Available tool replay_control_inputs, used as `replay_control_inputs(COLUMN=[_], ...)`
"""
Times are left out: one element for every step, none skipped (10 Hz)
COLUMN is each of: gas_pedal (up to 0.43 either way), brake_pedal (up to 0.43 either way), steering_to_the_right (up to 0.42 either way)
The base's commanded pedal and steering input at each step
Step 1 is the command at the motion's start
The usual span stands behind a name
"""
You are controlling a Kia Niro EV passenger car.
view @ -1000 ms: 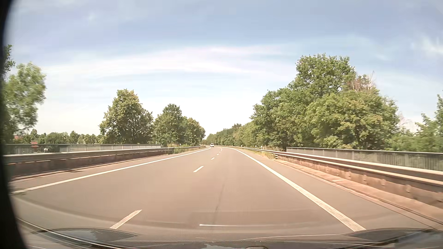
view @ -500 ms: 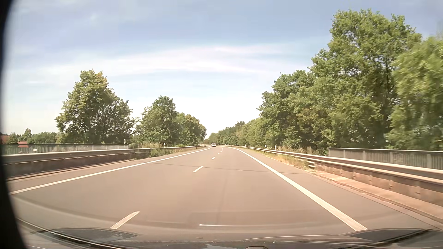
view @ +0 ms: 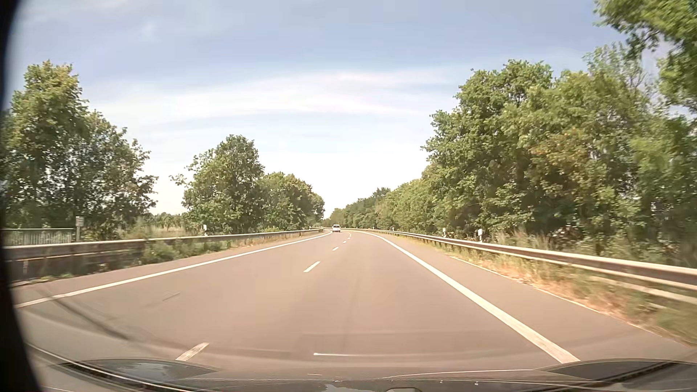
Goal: Follow the waypoints while adhering to traffic rules and regulations
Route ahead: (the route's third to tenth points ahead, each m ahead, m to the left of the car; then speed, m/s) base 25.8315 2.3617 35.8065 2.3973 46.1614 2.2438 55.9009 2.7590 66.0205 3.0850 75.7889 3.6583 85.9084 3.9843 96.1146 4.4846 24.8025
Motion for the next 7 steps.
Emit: replay_control_inputs(gas_pedal=[0.22, 0.22, 0.22, 0.228, 0.228, 0.228, 0.228], brake_pedal=[0.0, 0.0, 0.0, 0.0, 0.0, 0.0, 0.0], steering_to_the_right=[-0.003, -0.003, -0.003, -0.003, -0.003, -0.003, -0.003])
